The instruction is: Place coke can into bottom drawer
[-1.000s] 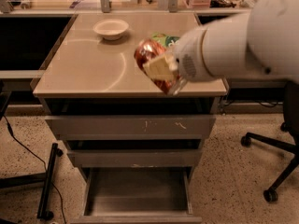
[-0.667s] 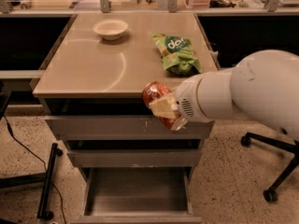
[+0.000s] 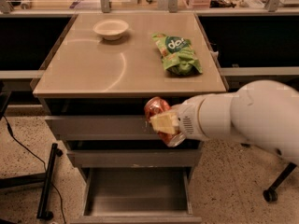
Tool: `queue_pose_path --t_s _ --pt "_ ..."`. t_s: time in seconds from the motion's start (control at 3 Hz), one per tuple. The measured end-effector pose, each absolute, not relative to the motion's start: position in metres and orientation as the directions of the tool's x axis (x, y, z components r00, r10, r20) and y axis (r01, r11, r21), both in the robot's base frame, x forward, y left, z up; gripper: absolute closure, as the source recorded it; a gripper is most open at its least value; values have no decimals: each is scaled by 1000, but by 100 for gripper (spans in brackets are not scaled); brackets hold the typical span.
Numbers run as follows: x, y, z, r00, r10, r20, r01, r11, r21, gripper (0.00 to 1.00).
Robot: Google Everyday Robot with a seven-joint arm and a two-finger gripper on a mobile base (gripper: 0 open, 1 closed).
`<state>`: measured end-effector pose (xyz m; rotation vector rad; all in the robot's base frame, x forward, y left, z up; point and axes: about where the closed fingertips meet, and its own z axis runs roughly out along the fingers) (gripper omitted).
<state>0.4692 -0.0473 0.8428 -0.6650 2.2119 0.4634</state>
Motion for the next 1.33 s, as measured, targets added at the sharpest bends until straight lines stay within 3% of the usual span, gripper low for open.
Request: queue_pose_path --t_s 0.67,1.33 --pt "471 -32 698 -755 -170 -633 -475 807 350 100" --pt "471 -33 681 -781 -134 -610 -438 814 382 100"
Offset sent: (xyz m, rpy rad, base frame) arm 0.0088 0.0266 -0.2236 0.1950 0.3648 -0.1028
